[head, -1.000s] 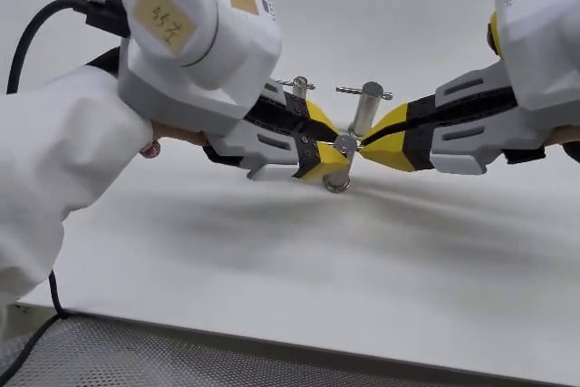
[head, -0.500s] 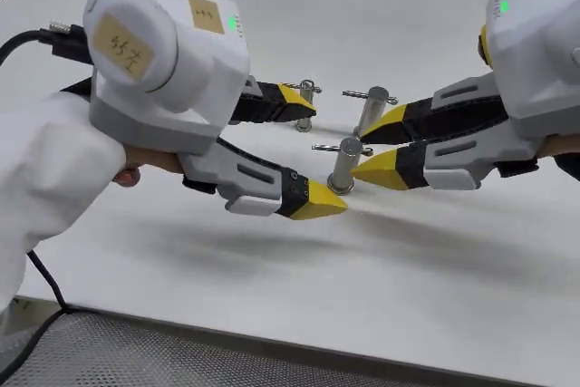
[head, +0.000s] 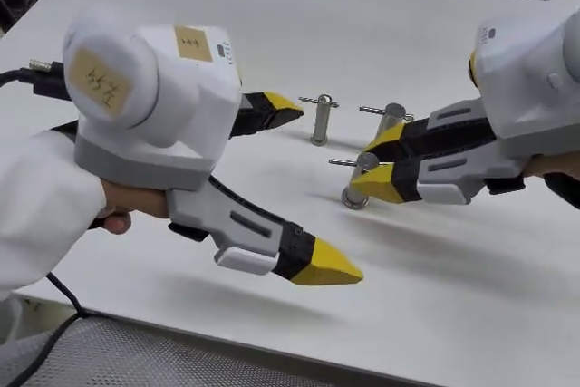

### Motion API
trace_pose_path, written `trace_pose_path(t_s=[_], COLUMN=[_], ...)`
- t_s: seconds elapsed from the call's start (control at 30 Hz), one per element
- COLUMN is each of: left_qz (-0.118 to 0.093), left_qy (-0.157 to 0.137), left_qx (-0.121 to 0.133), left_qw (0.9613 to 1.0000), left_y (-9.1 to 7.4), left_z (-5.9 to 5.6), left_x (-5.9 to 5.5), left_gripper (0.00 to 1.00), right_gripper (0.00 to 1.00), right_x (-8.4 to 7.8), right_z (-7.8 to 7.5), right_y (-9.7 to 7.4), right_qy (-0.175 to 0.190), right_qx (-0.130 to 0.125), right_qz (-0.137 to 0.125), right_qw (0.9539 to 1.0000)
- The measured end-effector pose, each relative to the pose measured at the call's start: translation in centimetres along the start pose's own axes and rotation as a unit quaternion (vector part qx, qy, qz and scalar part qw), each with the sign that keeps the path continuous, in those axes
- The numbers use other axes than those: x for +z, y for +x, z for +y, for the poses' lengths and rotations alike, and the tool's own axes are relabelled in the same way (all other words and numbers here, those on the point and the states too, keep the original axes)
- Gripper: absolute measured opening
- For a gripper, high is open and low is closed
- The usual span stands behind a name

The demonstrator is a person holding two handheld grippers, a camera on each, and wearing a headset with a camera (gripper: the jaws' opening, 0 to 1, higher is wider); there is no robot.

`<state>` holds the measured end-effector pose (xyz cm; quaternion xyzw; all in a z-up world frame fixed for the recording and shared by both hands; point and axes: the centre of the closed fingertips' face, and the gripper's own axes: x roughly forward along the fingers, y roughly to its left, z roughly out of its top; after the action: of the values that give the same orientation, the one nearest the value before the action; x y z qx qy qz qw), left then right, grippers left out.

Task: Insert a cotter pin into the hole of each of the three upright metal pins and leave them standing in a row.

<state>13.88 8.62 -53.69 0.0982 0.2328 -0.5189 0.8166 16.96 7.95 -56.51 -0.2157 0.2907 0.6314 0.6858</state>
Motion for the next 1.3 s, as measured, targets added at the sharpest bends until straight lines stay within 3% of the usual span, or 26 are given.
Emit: trace_pose_path(t_s=[0.5, 0.67, 0.9, 1.1, 1.3], left_qz=[0.012, 0.009, 0.015, 0.012, 0.013], left_qy=[-0.010, -0.017, -0.014, -0.019, -0.024], left_qx=[0.019, 0.023, 0.026, 0.038, 0.043], left_qw=[0.9997, 0.9995, 0.9994, 0.9990, 0.9987], left_y=[-0.5, -0.6, -0.8, -0.9, -0.9], left_z=[0.0, 0.0, -0.1, 0.4, 0.6], left_x=[-0.7, -0.6, -0.6, -0.3, 0.0], left_gripper=[0.96, 0.96, 0.95, 0.94, 0.96], right_gripper=[0.08, 0.07, 0.08, 0.08, 0.08], right_x=[0.1, 0.5, 0.2, -1.7, -2.8], right_z=[0.2, 0.6, -0.6, -2.9, -5.4], right_y=[0.1, -0.9, -4.3, -6.7, -7.8], right_qy=[-0.015, -0.024, -0.013, -0.006, 0.002], right_qx=[-0.005, -0.012, -0.014, -0.037, -0.065], right_qz=[0.003, -0.005, -0.029, -0.015, -0.009], right_qw=[0.9999, 0.9996, 0.9994, 0.9992, 0.9979])
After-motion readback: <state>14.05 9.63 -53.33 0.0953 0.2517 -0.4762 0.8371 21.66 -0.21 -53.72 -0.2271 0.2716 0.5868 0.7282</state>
